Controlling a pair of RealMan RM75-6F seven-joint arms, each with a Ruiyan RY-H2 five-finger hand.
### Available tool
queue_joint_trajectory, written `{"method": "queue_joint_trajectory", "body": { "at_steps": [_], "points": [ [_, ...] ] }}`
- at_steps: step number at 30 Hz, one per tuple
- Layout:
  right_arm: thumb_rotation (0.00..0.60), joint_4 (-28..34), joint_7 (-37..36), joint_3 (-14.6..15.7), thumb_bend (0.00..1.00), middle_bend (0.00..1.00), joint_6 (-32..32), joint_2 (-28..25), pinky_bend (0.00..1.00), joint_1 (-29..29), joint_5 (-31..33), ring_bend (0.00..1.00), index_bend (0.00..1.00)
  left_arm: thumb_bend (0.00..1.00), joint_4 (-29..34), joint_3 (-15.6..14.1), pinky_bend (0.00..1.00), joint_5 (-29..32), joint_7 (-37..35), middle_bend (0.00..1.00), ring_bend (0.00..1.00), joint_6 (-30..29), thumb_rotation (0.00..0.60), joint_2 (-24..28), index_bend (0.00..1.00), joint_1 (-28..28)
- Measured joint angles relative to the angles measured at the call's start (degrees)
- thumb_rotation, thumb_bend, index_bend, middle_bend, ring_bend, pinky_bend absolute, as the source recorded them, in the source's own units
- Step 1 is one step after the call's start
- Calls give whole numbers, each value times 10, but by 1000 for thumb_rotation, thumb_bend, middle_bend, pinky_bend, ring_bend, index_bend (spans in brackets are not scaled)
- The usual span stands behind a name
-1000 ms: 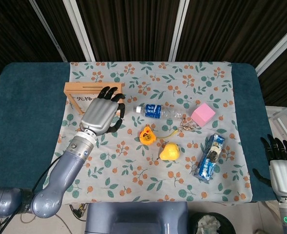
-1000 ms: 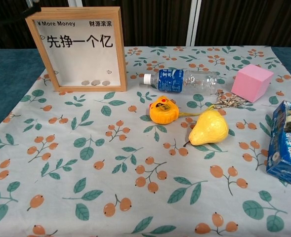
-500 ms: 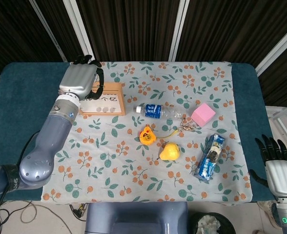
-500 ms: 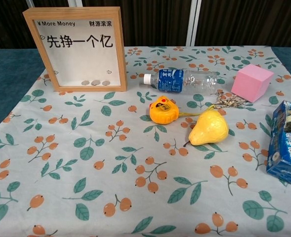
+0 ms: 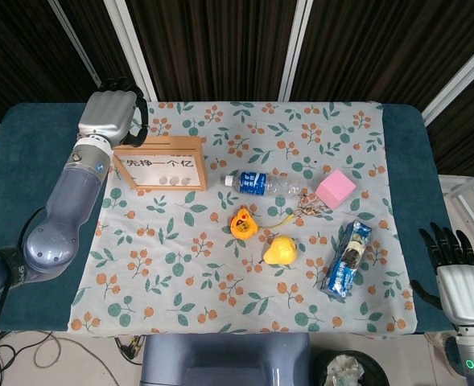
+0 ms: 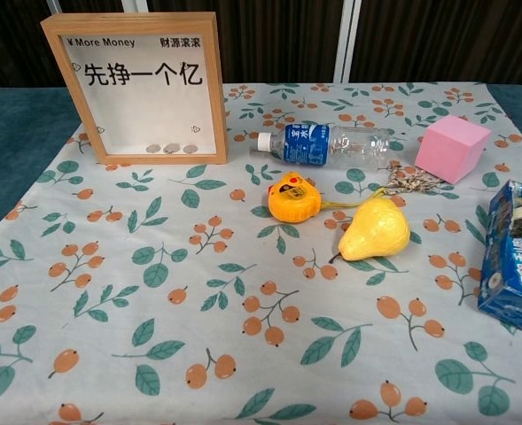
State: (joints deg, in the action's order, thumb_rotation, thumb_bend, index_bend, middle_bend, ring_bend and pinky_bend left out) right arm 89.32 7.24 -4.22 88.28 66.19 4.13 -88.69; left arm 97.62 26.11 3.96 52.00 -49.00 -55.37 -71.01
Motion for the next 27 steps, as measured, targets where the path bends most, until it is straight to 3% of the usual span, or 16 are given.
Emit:
{"method": "queue_joint_trajectory", "body": {
  "at_steps": [14, 20, 27],
  "points": [
    [600, 5, -1, -6, 297, 0, -3, 1, 0, -2, 18, 0, 79, 523, -120, -49, 0, -25, -69, 187, 0, 105, 600, -40, 718, -10],
    [600, 8, 1, -9, 297, 0, -5, 1, 0, -2, 26, 0, 79, 524, -166, -93, 0, -22, -80, 191, 0, 141, 600, -52, 719, -23],
    [600, 8, 8, -7, 297, 0, -6, 2, 0, -2, 24, 0, 79, 524, -201, -114, 0, -51, -129, 182, 0, 190, 600, -71, 718, -28]
  ]
}}
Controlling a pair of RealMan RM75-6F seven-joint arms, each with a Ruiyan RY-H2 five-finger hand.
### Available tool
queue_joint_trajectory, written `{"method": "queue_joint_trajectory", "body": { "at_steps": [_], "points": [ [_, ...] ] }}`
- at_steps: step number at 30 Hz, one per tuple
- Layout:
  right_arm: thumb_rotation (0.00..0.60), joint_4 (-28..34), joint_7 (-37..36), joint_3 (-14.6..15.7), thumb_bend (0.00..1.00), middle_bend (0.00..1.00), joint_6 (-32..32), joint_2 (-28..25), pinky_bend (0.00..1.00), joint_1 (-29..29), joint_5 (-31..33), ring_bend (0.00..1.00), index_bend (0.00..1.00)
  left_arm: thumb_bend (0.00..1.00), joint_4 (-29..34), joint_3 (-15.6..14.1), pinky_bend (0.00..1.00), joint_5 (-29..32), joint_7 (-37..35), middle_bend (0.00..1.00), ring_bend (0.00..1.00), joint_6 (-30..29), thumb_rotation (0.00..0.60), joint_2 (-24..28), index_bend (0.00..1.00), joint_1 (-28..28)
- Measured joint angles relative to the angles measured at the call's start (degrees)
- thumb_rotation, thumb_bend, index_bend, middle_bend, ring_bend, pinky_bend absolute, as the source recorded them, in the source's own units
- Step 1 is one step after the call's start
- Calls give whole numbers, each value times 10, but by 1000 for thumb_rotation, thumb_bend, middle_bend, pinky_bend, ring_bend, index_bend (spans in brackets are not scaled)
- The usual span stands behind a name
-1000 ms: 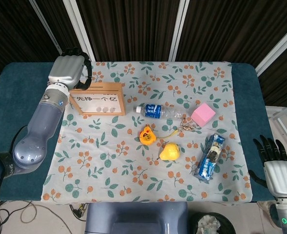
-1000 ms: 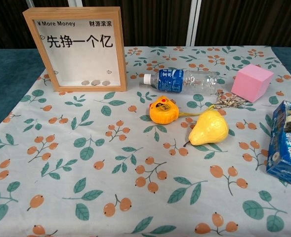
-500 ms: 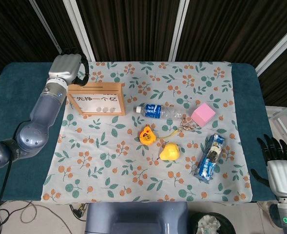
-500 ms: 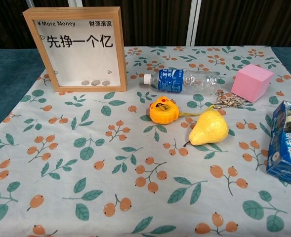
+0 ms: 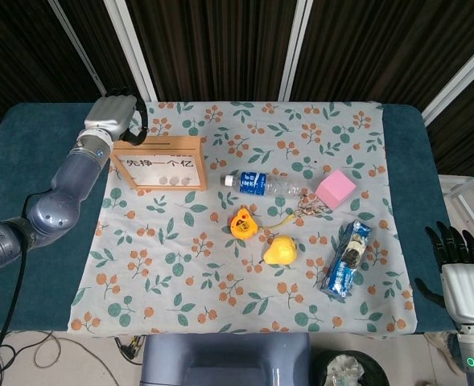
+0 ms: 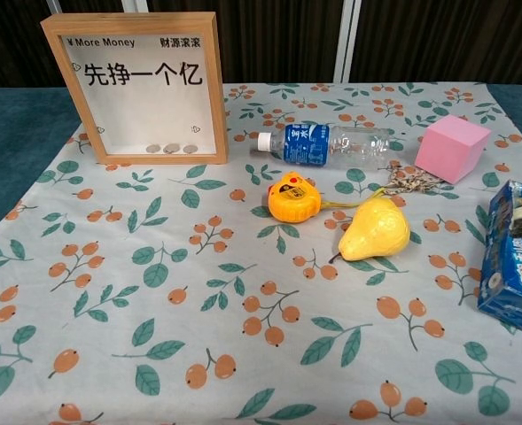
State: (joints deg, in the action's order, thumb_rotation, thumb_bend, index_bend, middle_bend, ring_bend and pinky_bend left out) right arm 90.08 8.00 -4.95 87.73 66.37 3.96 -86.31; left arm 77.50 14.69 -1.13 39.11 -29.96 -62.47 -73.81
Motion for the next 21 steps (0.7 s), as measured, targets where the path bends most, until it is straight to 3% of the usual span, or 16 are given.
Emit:
{"method": "queue_joint_trajectory", "body": {
  "at_steps": [10, 21],
  "points": [
    [600, 0, 1, -2, 297, 0, 0, 0, 0, 0, 5, 0, 79, 524, 0, -48, 0, -16, -51, 180, 0, 12, 600, 1, 717, -27],
    [600, 3, 4, -4, 297, 0, 1, 0, 0, -2, 10, 0, 79, 492, -13, -60, 0, -66, -108, 174, 0, 11, 600, -15, 702, -26]
  ]
}}
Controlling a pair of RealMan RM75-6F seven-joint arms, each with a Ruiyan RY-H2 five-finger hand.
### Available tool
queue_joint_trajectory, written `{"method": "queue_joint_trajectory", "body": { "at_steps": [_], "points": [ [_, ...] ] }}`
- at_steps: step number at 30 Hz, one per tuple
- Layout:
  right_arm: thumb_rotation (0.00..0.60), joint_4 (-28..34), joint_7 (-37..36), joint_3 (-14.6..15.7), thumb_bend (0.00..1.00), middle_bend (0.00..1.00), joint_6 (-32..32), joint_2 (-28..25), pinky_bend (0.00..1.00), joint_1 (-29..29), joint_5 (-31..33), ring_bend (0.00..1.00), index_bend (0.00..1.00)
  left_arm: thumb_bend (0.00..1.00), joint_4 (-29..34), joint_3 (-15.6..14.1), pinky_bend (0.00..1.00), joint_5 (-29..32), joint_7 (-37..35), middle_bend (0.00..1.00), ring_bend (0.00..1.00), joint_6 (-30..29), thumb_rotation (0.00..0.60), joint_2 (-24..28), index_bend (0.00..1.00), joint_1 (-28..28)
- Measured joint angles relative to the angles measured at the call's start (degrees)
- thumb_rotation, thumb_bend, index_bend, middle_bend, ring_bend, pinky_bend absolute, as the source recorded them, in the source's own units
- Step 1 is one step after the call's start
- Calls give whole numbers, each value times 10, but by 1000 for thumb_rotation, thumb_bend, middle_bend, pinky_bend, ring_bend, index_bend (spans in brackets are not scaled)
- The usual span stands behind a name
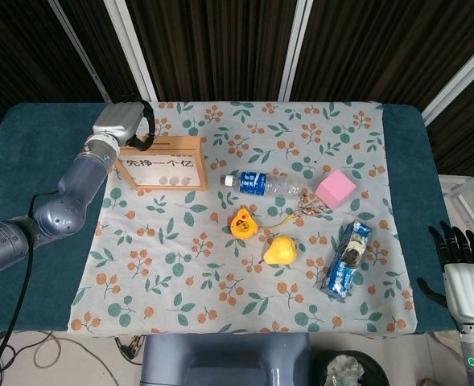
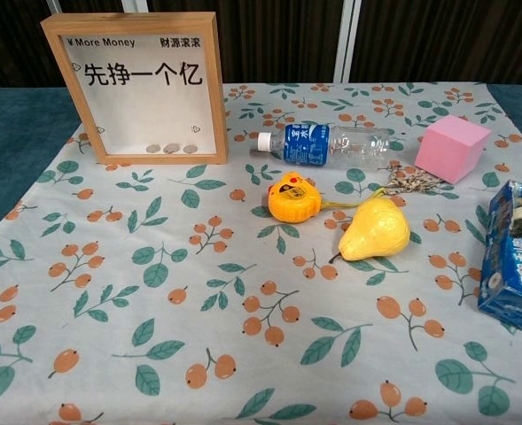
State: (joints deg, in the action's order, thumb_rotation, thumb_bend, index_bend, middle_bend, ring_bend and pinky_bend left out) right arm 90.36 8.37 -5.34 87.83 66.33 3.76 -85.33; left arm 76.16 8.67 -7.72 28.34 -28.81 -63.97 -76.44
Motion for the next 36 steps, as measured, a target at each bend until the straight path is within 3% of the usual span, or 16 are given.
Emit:
{"method": "queue_joint_trajectory", "body": {
  "at_steps": [36],
  "points": [
    [600, 5, 6, -3, 296, 0, 0, 0, 0, -2, 9, 0, 79, 463, -23, -77, 0, -17, -72, 159, 0, 9, 600, -21, 690, -42]
  ]
}}
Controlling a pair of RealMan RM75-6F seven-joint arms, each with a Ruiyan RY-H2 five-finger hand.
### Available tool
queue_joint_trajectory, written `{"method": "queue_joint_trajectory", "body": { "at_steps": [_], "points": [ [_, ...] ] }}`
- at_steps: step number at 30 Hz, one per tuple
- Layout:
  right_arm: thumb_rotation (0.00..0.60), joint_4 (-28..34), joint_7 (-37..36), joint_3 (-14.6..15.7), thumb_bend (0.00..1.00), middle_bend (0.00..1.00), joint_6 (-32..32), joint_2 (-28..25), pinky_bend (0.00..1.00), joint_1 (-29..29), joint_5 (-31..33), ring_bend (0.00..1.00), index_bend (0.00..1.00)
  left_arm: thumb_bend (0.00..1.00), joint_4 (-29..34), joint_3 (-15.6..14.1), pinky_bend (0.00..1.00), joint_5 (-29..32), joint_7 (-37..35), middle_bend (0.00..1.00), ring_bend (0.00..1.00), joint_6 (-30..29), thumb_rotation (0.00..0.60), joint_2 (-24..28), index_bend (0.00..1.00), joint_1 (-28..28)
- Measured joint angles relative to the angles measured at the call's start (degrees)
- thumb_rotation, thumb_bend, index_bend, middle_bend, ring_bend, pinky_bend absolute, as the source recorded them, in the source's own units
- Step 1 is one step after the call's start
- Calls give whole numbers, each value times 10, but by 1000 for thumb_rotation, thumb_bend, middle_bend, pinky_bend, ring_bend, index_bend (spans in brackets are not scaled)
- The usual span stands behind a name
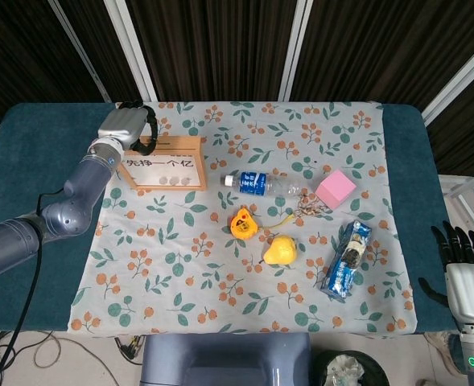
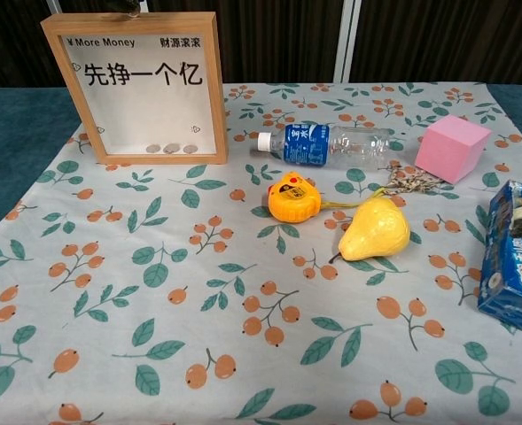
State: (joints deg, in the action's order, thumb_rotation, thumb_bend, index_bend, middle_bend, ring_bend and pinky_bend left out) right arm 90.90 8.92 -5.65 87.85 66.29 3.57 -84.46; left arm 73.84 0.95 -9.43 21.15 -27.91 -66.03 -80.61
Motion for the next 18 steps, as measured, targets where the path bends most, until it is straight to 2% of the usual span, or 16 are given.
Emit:
{"method": "queue_joint_trajectory", "body": {
  "at_steps": [9, 18],
  "points": [
    [600, 0, -1, -1, 297, 0, 0, 0, 0, 0, 2, 0, 79, 459, -7, -8, 0, -7, -12, 156, 0, 2, 600, -6, 677, -4],
    [600, 1, 0, -2, 296, 0, -1, -1, 0, 0, 4, 0, 79, 386, -4, -29, 0, -6, -6, 112, 0, 9, 600, -4, 536, -18]
  ]
}}
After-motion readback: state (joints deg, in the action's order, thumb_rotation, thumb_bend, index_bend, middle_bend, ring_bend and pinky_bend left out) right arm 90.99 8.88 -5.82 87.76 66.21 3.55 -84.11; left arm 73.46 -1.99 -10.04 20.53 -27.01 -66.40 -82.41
